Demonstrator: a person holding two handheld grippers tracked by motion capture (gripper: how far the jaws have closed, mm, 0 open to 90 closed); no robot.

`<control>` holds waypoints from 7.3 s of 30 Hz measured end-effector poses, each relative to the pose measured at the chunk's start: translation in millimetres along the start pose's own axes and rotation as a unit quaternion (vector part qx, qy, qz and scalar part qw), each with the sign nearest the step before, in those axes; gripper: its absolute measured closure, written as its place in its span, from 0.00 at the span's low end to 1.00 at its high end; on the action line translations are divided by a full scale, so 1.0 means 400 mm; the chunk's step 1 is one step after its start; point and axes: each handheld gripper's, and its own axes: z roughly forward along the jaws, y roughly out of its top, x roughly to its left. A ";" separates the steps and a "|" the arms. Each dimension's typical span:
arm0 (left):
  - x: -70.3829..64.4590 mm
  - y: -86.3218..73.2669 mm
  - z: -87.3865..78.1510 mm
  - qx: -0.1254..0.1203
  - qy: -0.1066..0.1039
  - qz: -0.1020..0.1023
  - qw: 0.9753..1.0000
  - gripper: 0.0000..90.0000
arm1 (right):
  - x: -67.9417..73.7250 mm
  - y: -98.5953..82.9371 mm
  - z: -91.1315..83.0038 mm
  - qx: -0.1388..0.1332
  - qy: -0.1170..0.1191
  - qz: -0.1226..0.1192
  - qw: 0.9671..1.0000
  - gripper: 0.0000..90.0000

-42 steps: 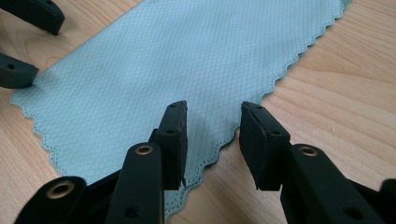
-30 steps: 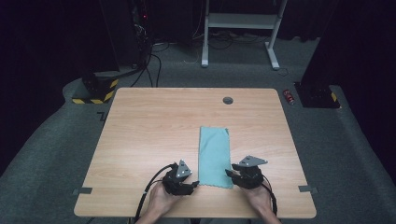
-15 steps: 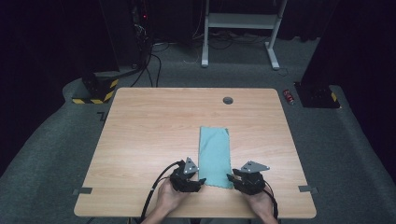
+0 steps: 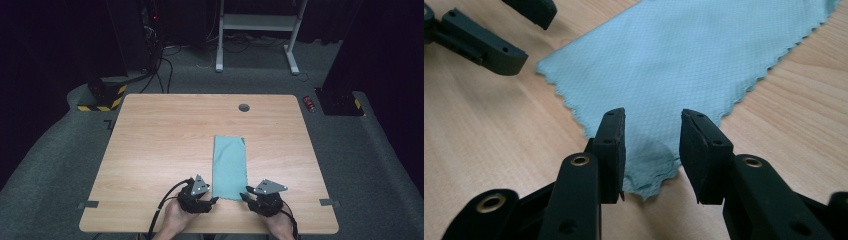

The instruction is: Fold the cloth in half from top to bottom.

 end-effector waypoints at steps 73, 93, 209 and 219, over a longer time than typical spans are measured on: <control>0.010 0.010 -0.019 0.003 -0.034 0.015 0.999 0.99 | 0.047 0.011 -0.034 0.015 0.014 -0.063 0.998 1.00; 0.096 0.055 0.010 0.018 -0.045 -0.027 0.998 0.62 | -0.028 0.039 -0.008 0.001 0.051 -0.004 0.999 0.75; 0.383 0.277 0.069 -0.029 -0.043 -0.074 0.996 0.99 | -0.259 0.336 0.144 -0.020 -0.019 0.058 0.998 1.00; 0.347 0.244 0.051 -0.031 -0.042 -0.062 0.997 0.99 | -0.225 0.313 0.122 -0.020 -0.005 0.041 0.999 1.00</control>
